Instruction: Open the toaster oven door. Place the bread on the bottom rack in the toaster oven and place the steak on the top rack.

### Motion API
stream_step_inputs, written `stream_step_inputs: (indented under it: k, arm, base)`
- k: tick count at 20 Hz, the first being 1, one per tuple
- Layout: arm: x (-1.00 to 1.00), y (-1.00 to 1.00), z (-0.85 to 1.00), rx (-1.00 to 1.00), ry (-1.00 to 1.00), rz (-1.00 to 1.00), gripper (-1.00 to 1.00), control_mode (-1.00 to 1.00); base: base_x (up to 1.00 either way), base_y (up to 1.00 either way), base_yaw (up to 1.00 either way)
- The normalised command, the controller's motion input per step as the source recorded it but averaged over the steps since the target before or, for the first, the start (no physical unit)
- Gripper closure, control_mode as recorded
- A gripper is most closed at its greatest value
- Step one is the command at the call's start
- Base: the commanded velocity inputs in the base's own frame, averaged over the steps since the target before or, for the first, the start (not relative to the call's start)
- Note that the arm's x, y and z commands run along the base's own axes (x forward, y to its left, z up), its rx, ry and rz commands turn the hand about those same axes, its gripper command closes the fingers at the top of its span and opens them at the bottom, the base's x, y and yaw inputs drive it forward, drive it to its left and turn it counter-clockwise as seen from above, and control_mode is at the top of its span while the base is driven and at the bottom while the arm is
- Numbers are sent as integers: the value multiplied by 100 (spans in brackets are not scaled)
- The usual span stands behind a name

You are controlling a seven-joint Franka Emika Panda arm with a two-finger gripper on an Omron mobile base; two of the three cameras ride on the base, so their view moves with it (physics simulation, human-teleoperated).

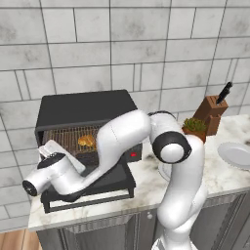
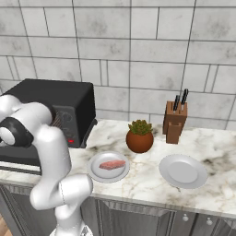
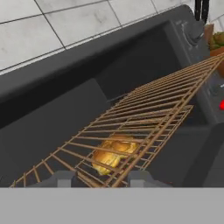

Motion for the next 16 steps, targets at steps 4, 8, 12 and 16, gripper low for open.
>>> stream_step_inputs:
  k: [4, 8, 12, 16]
  arm:
    - [-92, -25, 3, 0, 30, 0, 100, -100]
    - [-69, -20, 5, 0, 39, 0, 100, -100]
    - [-61, -17, 15, 0, 40, 0, 100, -100]
    - [-33, -19, 56, 0, 34, -2, -100, -100]
  base:
    - [0, 0, 0]
    - [0, 0, 0]
    - [0, 0, 0]
    - [0, 0, 0]
